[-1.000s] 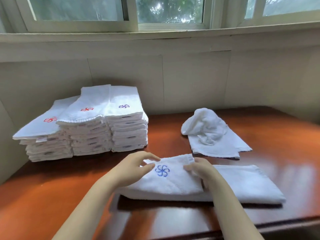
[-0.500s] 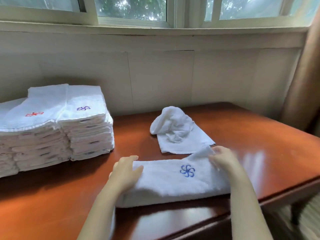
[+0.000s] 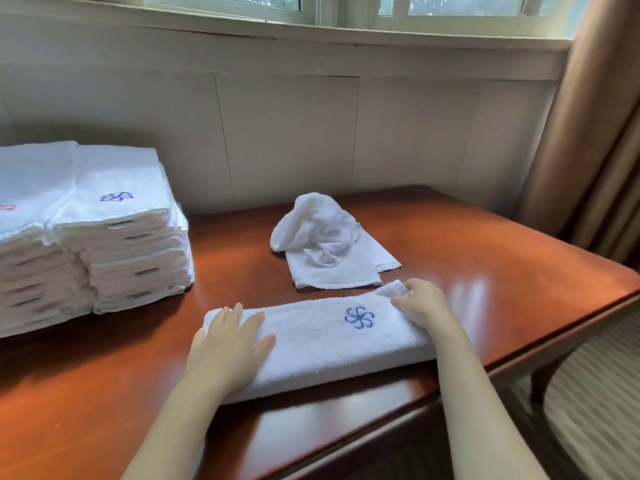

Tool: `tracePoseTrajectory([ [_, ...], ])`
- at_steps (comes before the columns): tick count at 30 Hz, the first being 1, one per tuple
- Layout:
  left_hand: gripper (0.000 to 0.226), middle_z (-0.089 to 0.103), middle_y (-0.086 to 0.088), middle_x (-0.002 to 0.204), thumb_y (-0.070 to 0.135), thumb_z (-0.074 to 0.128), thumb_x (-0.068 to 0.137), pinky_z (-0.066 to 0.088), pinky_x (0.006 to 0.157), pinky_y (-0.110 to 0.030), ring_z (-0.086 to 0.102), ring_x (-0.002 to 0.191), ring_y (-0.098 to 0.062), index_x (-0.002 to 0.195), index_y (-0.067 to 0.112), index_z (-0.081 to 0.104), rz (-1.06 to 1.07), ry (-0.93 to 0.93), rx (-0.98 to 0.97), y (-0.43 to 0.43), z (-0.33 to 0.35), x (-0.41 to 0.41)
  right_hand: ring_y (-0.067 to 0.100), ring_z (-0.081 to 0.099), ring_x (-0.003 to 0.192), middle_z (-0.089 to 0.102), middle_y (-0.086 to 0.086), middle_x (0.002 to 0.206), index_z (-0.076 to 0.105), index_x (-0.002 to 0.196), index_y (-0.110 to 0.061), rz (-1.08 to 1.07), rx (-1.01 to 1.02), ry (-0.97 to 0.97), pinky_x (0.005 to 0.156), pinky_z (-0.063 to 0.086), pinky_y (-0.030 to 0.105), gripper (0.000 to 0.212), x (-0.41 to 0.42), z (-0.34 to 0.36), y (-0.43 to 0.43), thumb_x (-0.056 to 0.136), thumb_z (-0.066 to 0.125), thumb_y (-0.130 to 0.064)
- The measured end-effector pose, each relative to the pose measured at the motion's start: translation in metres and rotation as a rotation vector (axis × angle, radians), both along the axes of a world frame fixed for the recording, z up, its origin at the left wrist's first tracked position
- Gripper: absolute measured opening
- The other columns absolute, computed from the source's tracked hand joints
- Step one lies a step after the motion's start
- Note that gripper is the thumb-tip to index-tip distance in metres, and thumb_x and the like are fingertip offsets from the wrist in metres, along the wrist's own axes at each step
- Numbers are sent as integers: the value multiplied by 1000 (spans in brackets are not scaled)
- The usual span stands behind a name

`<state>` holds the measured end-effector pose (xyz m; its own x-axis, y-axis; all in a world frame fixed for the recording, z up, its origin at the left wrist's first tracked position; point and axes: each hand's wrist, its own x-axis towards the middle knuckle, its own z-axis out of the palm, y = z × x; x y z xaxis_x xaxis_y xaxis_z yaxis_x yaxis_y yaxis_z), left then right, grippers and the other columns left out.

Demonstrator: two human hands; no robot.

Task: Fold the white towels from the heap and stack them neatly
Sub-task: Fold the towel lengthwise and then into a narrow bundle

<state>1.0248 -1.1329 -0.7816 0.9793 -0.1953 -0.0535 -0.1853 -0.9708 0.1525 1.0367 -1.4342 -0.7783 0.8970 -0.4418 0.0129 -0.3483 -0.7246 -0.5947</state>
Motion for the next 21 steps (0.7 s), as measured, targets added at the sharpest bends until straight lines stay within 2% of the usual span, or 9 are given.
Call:
tracePoseTrajectory([
  [3,53,-2,-2,161,55,27,98,13,118,-42,-2,148,-22,148,38,20,8,12,-32,1,0,-1,26,53,113,60,6,121,56,121,-14,-70,6,-41,83,40,30,31,-4,-5,-5,91,56,-23],
  [5,61,-11,-3,160,58,31,96,13,117,-44,-5,147,-25,150,36,14,75,49,-101,2,1,-2,26,54,111,60,7,124,54,125,-15,-90,16,-130,83,39,29,32,-6,-4,-8,93,55,-19],
  [7,72,-13,-7,160,58,39,93,17,115,-43,4,146,-34,152,31,6,186,111,-228,4,2,-3,26,55,109,61,6,124,55,125,-16,-83,24,-216,82,38,27,31,-8,-2,-9,94,55,-14],
  [10,88,5,-14,158,55,51,89,24,112,-39,24,140,-39,153,21,0,307,136,-367,11,-1,1,28,54,112,60,7,125,57,124,-17,-180,-29,-209,84,42,30,32,-13,3,-11,94,49,-9],
  [13,108,24,-10,154,54,69,77,37,102,-39,38,132,-32,153,20,-1,361,242,-512,35,-3,12,32,49,114,56,9,124,57,123,-17,-260,-167,-129,80,39,32,30,-21,10,2,96,44,-16],
  [16,129,44,8,137,55,86,46,55,70,-35,56,107,-19,149,35,10,395,482,-833,56,-3,15,30,49,113,59,8,121,60,122,-14,29,-239,-307,90,40,34,31,-21,11,48,98,46,-28],
  [17,128,48,13,129,54,88,36,57,67,-35,60,103,-16,143,40,19,367,530,-884,58,-3,13,27,49,116,60,7,122,59,124,-14,182,-232,-335,95,39,34,34,-19,9,68,98,46,-32],
  [19,126,50,13,125,50,90,27,56,71,-32,59,106,-13,136,35,30,277,529,-880,56,-4,11,25,43,126,56,4,130,53,130,-17,467,-301,-193,104,33,38,41,-13,-5,103,100,39,-41],
  [21,134,46,5,135,49,89,26,49,81,-27,52,116,-15,143,23,28,214,438,-766,51,-3,10,26,34,134,47,3,140,46,135,-21,588,-407,11,111,22,45,47,-7,-17,120,99,29,-47],
])
